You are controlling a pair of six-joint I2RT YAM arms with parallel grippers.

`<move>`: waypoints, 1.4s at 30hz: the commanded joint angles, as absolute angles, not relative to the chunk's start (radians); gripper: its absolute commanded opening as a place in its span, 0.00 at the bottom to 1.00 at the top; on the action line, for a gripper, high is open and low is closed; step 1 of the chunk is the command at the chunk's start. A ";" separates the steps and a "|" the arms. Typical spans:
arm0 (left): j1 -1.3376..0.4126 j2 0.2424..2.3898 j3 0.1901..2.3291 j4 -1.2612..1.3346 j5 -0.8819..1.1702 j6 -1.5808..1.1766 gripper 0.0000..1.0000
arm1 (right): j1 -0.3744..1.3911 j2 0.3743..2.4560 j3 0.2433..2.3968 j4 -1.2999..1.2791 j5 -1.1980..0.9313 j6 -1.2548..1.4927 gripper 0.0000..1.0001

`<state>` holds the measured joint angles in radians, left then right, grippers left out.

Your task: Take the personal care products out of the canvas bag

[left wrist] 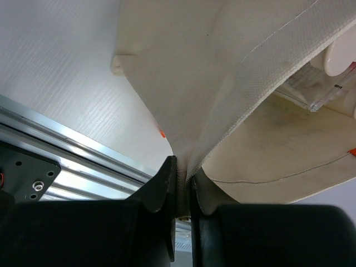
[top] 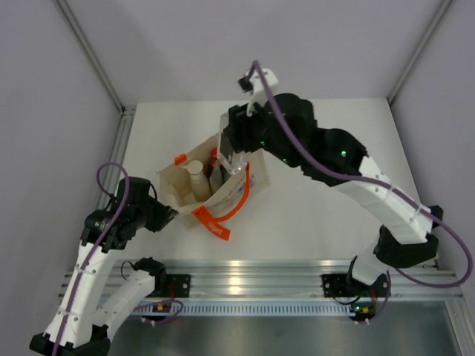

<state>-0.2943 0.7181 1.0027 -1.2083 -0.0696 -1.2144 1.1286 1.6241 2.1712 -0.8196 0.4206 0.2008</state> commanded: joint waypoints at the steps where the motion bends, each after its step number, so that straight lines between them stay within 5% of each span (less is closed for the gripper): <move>1: -0.285 0.723 1.029 -1.266 -0.183 -1.236 0.00 | 1.008 1.416 2.143 -0.747 0.557 0.179 0.00; 9: -0.284 0.732 1.054 -1.266 -0.183 -1.226 0.00 | 0.687 1.207 1.806 -0.733 0.520 0.141 0.00; 15: -0.285 0.747 1.063 -1.258 -0.163 -1.213 0.00 | 0.479 1.068 1.435 -0.490 0.422 0.127 0.00; 21: -0.285 0.752 1.074 -1.235 -0.152 -1.193 0.00 | 0.402 0.954 0.887 0.055 0.322 0.117 0.00; 31: -0.285 0.779 1.078 -1.198 -0.135 -1.178 0.00 | 0.373 0.966 0.608 0.181 0.250 0.169 0.00; 32: -0.284 0.778 1.074 -1.197 -0.135 -1.177 0.00 | 0.371 0.965 0.598 0.172 0.250 0.172 0.04; 33: -0.285 0.778 1.074 -1.195 -0.135 -1.172 0.00 | 0.371 0.962 0.597 0.160 0.249 0.176 0.40; 35: -0.285 0.779 1.072 -1.192 -0.132 -1.167 0.00 | 0.371 0.963 0.621 0.106 0.252 0.170 0.63; 37: -0.285 0.781 1.071 -1.189 -0.132 -1.164 0.00 | 0.371 0.968 0.653 0.062 0.262 0.166 0.99; 42: -0.285 0.798 1.077 -1.184 -0.126 -1.152 0.00 | 0.412 1.026 0.935 -0.223 0.242 0.158 0.99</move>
